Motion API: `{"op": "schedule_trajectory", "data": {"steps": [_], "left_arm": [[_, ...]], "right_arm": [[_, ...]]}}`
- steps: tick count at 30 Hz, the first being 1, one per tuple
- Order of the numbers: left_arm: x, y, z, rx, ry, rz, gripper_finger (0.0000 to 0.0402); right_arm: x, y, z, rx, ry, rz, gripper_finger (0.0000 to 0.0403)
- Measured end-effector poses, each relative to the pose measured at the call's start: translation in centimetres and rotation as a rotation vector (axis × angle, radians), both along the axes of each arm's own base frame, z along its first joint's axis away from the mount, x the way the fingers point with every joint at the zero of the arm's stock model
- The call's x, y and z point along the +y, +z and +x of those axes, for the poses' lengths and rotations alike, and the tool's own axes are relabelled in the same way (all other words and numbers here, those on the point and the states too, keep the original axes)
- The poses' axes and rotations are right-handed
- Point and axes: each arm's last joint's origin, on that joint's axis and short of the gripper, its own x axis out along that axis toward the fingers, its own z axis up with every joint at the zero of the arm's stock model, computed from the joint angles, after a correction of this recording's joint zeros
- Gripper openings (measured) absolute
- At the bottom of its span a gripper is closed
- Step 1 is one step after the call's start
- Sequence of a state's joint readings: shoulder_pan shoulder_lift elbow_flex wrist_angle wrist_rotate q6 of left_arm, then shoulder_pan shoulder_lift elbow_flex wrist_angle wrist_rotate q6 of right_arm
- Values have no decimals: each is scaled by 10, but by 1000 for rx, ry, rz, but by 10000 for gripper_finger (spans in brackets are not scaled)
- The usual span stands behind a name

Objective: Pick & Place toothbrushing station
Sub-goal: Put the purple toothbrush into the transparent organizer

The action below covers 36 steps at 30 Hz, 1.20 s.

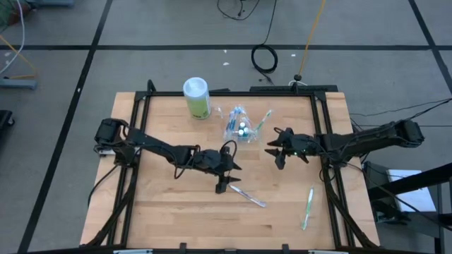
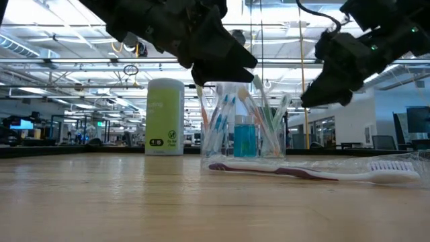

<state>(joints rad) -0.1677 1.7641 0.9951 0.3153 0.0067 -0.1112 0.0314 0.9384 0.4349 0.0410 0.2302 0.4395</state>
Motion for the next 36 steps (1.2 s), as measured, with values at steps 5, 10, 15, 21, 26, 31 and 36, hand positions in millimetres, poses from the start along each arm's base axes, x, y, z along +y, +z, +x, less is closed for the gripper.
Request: {"op": "schedule_trajectory", "data": {"steps": [5,10,15,21,26,31,36], "left_arm": [[-17,0,-3,-3,-58,-3,216],[-30,5,-4,-40,-98,-16,216],[-42,16,-1,-31,-125,-16,216],[-54,27,12,-5,-134,-5,216],[-65,7,38,111,-139,27,216],[-72,-12,69,239,-159,47,216],[-75,-28,94,280,-307,19,216]], "right_arm": [[6,-16,-6,11,-23,95,149],[6,-23,-9,-99,-34,134,150],[6,-22,-9,-230,-17,121,147],[6,-17,-8,-298,-12,119,146],[6,-17,-8,-305,-12,119,146],[6,-17,-8,-305,-12,119,146],[6,-17,-8,-305,-13,119,146]]}}
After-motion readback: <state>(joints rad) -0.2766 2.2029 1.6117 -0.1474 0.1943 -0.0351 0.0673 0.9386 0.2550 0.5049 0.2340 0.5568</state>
